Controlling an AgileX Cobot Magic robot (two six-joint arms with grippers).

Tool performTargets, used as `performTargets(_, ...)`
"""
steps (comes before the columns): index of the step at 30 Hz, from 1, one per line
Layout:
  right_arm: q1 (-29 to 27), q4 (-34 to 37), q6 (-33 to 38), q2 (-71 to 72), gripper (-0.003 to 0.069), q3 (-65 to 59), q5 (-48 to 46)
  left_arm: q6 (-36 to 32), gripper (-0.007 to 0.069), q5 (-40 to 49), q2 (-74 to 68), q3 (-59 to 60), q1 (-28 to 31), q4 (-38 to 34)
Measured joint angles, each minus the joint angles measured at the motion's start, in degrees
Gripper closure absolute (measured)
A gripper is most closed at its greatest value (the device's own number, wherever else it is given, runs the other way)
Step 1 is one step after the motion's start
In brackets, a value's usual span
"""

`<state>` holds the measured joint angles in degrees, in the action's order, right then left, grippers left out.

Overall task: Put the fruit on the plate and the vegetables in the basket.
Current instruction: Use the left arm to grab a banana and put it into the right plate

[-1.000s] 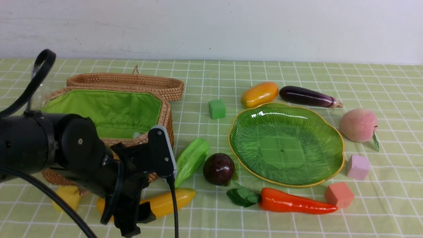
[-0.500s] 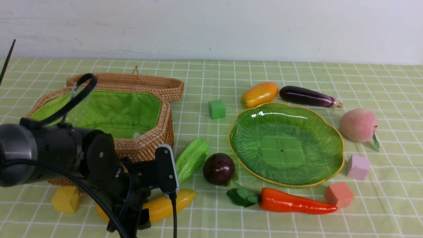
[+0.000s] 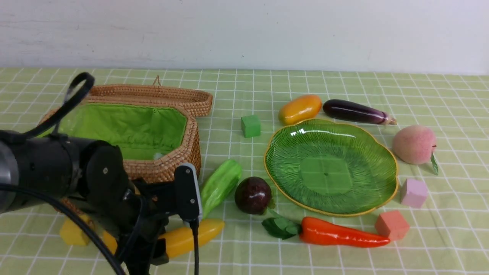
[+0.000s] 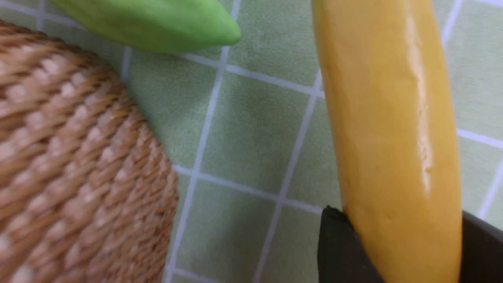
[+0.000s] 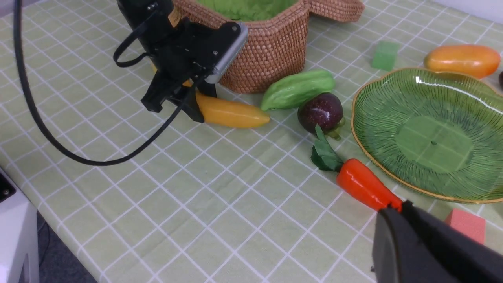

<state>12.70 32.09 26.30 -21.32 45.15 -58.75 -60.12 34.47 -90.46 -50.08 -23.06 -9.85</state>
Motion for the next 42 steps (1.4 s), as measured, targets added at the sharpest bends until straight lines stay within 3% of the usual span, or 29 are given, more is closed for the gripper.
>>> performTargets(4,0.0,0.0,0.0,0.0,0.0643,0.0,0.0,0.0,0.0321,5.57,4.08,0.0,0.0,-0.92)
performTargets(8,0.0,0.02,0.0,0.0,0.0638,0.0,0.0,0.07,0.0321,14.71,10.14,0.0,0.0,-6.59)
performTargets(10,0.0,0.02,0.0,0.0,0.0637,0.0,0.07,0.79,0.0321,15.27,12.11,-0.16,0.0,-10.5)
performTargets(11,0.0,0.08,0.0,0.0,0.0638,0.0,0.71,3.73,0.0321,14.94,14.2,-1.6,-0.24,-17.95)
performTargets(13,0.0,0.09,0.0,0.0,0.0638,0.0,2.0,7.01,0.0321,13.34,14.99,-4.32,-1.6,-23.94)
performTargets(16,0.0,0.19,-1.45,0.0,0.0638,0.0,5.54,12.83,0.0321,8.99,13.87,-11.01,-6.63,-26.81)
performTargets(24,0.0,0.38,-7.1,0.0,0.0638,0.0,10.08,25.72,0.0321,0.04,-3.35,-33.15,-16.09,-25.12)
performTargets(33,0.0,0.51,-7.57,0.0,0.0638,0.0,5.66,28.1,0.0321,-0.56,-33.28,-63.19,-17.19,-17.26)
performTargets(38,0.0,0.51,-7.57,0.0,0.0638,0.0,3.6,28.15,0.0321,1.45,-41.21,-70.81,-17.19,-11.94)
performTargets(42,0.0,0.3,-7.52,0.0,0.0638,0.0,3.37,28.21,0.0229,3.76,-43.56,-72.29,-17.19,-10.25)
